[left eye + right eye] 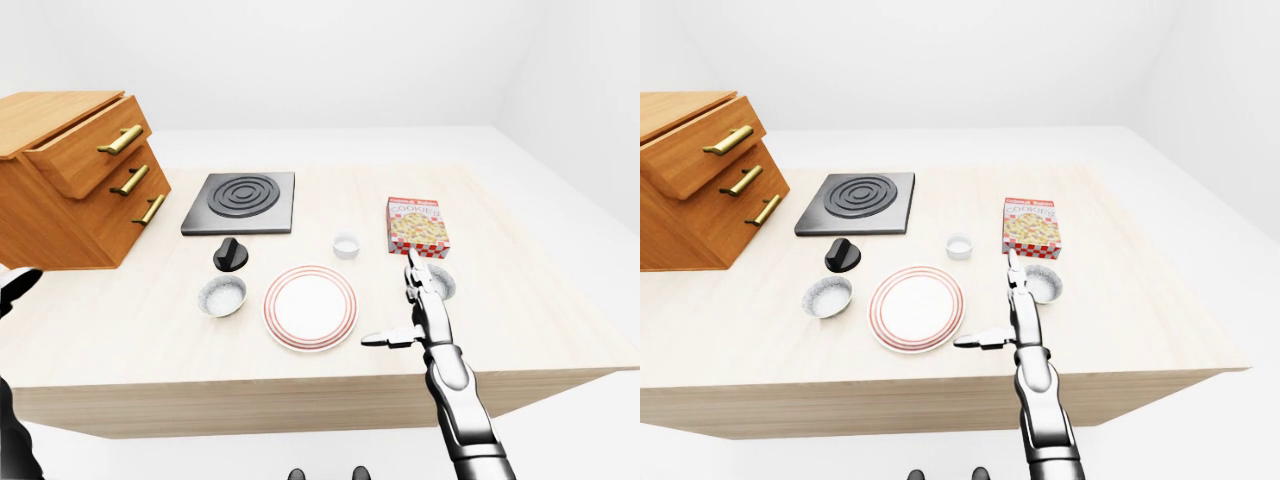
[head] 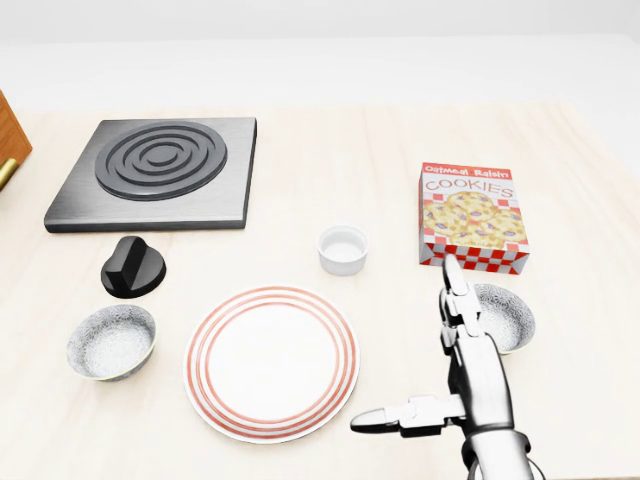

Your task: Pick the akita bowl next to the plate and place it on the plate.

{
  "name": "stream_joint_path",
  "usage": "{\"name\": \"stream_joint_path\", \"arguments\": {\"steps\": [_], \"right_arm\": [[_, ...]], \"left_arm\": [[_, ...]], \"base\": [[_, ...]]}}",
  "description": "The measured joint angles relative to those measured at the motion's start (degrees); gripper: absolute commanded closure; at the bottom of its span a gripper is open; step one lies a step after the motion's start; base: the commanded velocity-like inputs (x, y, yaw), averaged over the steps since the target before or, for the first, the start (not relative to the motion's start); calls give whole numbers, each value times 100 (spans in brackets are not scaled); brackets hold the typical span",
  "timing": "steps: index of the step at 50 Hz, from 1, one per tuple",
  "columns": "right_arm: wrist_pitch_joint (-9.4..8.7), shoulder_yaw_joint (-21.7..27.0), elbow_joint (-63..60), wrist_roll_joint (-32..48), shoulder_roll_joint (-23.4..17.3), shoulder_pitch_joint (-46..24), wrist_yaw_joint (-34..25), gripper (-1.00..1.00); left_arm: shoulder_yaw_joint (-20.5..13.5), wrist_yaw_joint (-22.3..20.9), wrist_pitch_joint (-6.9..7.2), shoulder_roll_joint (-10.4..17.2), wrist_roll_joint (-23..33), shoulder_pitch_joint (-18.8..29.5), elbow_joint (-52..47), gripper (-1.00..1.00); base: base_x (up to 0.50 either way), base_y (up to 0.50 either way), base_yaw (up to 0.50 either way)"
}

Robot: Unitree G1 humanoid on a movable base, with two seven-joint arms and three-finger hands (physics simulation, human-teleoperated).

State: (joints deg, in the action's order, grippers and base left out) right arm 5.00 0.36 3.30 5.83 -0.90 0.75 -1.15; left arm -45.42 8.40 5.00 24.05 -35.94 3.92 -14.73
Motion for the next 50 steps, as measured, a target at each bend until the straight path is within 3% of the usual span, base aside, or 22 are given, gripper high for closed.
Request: {"name": "stream_joint_path", "arguments": {"steps": [9,22,35,50], "right_arm": [[-30,74,-92,-33,-17,-36,77,-100],[-192,126,-365,375,-126,-46,194,-100],[-515,400,-915,2016,-458,-35,288,-100],[-473,683,-450,4402,-907,-223,1052,-100]], "left_arm": [[-319,-58,0,225,-257,-111,487,-100],[-400,-89,0,318,-363,-178,827,-100],[-410,-109,0,330,-365,-202,920,-100],[-429,-107,0,334,-393,-214,928,-100]], "base": [[0,0,0],[0,0,0],[0,0,0],[0,0,0]]}}
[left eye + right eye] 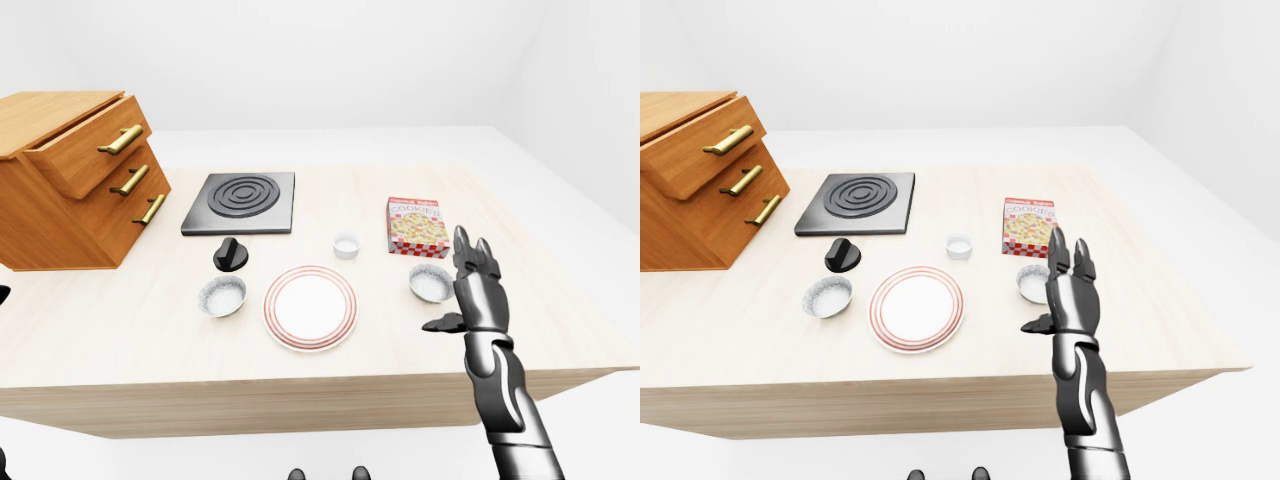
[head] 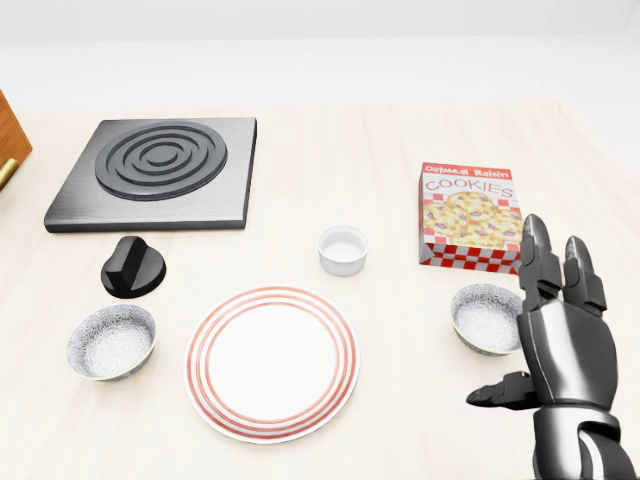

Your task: Pick the akita bowl next to the plate and place it on the plate.

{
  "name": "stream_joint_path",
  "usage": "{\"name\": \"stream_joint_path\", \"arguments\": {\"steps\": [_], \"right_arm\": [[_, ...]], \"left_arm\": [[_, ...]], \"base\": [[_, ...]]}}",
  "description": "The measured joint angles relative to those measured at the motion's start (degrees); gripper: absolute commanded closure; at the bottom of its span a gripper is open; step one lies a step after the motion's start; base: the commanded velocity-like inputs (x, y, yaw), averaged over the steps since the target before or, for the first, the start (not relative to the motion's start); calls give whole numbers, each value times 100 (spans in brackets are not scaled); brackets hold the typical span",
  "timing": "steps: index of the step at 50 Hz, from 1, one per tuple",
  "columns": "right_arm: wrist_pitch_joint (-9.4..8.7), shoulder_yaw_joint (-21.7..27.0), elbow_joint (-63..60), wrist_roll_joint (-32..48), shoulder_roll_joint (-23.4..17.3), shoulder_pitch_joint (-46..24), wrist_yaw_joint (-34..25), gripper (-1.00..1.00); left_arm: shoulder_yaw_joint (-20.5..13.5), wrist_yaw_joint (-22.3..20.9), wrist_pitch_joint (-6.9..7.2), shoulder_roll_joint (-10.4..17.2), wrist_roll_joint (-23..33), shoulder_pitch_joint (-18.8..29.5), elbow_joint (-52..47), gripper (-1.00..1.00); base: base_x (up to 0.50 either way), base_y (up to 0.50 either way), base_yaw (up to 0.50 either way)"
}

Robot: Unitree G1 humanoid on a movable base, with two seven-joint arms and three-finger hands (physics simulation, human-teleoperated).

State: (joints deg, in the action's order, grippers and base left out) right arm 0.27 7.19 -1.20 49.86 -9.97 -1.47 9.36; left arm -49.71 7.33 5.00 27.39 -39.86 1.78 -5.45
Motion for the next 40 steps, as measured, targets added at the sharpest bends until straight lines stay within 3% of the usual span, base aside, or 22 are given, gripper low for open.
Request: {"name": "stream_joint_path", "arguments": {"steps": [14,34,40], "right_arm": [[-62,-85,1126,1219,-268,-348,958,-100],[-65,-340,2346,1618,-382,-913,2030,-100],[5,-410,2652,1606,-393,-1092,2064,-100]], "left_arm": [[-13,23,0,6,-44,1,-17,-100],[-7,50,0,15,-108,8,-9,-100],[2,47,0,10,-113,7,-2,-100]], "base": [[0,0,0],[0,0,0],[0,0,0]]}}
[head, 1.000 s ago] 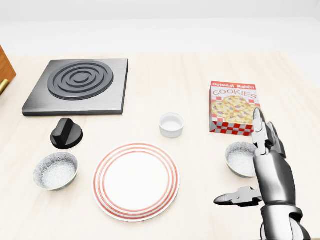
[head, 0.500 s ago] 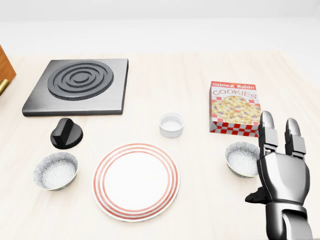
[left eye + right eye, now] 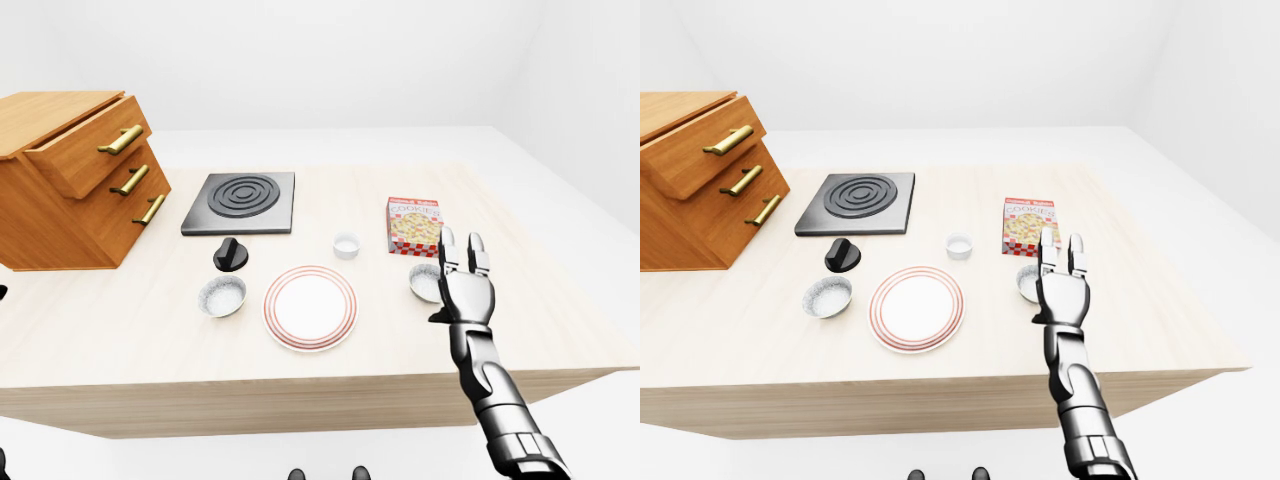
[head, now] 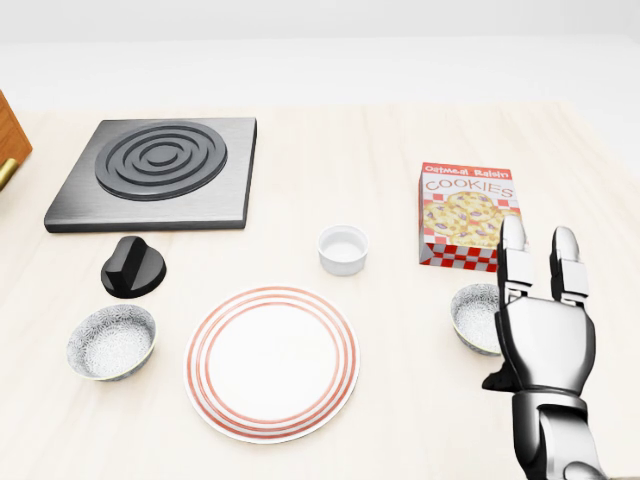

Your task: Pick the akita bowl next to the plate and place it on the plate.

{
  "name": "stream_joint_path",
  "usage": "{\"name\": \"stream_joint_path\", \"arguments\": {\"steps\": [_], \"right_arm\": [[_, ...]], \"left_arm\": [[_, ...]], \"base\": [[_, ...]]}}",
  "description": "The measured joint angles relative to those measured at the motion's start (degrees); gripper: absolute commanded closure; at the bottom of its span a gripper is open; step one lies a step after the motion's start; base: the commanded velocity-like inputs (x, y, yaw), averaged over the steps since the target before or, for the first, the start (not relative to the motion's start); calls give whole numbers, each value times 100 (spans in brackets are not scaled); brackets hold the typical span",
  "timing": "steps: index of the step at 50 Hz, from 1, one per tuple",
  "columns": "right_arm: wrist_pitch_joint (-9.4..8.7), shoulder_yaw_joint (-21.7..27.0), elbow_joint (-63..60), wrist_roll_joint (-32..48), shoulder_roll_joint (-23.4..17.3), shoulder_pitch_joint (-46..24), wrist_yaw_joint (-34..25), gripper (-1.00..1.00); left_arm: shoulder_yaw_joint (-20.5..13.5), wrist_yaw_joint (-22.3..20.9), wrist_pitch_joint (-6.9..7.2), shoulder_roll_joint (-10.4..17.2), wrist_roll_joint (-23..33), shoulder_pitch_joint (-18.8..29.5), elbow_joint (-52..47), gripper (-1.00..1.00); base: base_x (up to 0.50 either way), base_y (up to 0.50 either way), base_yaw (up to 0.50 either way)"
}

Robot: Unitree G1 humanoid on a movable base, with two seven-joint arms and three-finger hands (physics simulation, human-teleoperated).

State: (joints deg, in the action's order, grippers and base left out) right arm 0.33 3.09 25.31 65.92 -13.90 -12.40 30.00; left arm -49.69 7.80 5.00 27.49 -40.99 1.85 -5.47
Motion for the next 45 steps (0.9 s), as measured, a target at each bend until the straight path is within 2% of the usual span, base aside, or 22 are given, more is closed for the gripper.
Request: {"name": "stream_joint_path", "arguments": {"steps": [10,29,45], "right_arm": [[104,-120,479,0,-7,-264,0,-100],[467,-348,2231,-72,-113,-1136,0,-100],[468,-462,3352,-446,-203,-1843,0,-100]], "left_arm": [[25,-6,0,-23,-3,-6,-11,-100],[74,-7,0,-92,59,-13,-95,-100],[127,3,0,-131,96,-1,-134,-100]], "base": [[0,0,0],[0,0,0],[0,0,0]]}}
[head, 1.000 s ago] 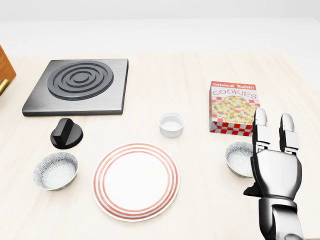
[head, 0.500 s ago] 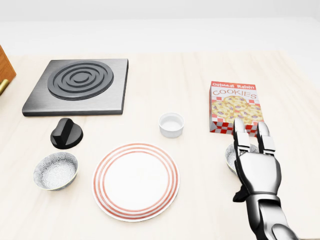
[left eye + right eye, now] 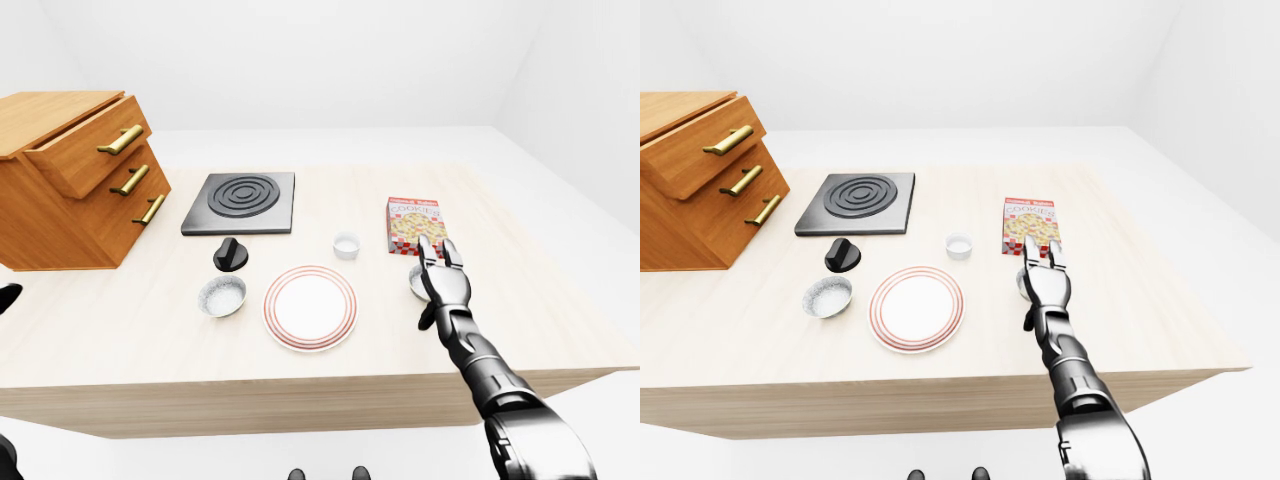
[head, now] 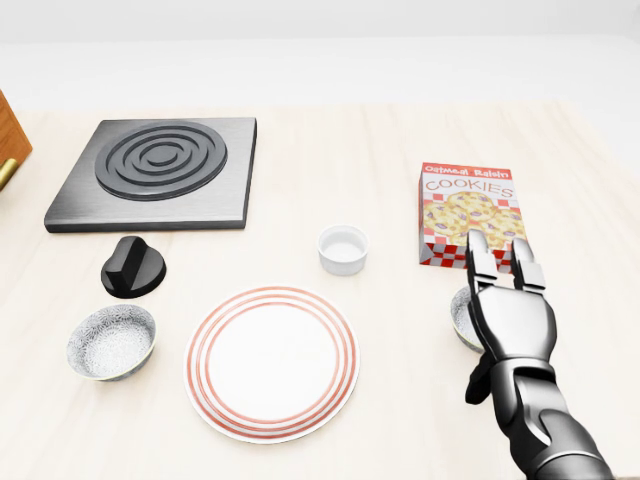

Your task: Pick the akita bowl next to the plate and place it on the plate.

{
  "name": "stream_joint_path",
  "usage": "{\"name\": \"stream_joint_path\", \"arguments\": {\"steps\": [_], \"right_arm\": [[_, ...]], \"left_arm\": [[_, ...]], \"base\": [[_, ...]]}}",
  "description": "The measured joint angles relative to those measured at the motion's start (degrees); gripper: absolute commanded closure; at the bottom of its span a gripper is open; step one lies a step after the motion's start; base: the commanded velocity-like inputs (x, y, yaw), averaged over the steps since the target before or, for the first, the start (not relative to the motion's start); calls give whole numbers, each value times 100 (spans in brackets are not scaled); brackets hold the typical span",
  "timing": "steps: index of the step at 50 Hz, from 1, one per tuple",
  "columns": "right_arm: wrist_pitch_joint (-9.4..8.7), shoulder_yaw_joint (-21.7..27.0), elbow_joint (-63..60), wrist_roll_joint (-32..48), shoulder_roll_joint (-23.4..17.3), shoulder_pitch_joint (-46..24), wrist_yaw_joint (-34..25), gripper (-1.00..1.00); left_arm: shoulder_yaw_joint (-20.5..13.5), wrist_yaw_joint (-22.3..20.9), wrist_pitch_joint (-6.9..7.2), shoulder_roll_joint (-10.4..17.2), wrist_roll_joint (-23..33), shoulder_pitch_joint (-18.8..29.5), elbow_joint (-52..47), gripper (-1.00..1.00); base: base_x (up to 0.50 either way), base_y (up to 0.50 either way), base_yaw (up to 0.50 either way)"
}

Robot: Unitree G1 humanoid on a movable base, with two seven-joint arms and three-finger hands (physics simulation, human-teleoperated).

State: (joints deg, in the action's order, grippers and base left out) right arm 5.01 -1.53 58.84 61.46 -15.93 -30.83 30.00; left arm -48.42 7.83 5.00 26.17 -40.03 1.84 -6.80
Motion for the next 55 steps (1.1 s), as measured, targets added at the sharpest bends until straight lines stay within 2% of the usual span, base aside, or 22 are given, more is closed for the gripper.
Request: {"name": "stream_joint_path", "arguments": {"steps": [4,5,6,7,8,22,38,42,55], "right_arm": [[0,-15,140,-68,-10,-82,0,-100],[0,-19,168,-79,-12,-99,0,-87],[0,-22,192,-90,-13,-111,0,7],[0,-27,213,-99,-15,-115,0,7],[0,-32,232,-117,-13,-113,0,100],[-43,-95,-138,140,-7,150,0,100],[-268,-68,-714,627,25,543,-2,100],[-199,1,-842,670,12,591,-1,100],[-267,171,-2096,1079,44,869,0,100]], "left_arm": [[12,6,0,-7,13,6,-12,-100],[14,7,0,-8,15,7,-13,-100],[16,9,0,-9,16,9,-16,-100],[19,10,0,-10,17,10,-19,-100],[20,12,0,-11,18,12,-21,-100],[59,25,0,-28,55,26,-63,-100],[86,24,0,-55,81,31,-103,-100],[89,26,0,-58,78,32,-108,-100],[114,14,0,-77,85,30,-101,-100]], "base": [[0,0,0],[0,0,0],[0,0,0],[0,0,0],[0,0,0],[0,0,0],[0,0,0],[0,0,0],[0,0,0]]}}
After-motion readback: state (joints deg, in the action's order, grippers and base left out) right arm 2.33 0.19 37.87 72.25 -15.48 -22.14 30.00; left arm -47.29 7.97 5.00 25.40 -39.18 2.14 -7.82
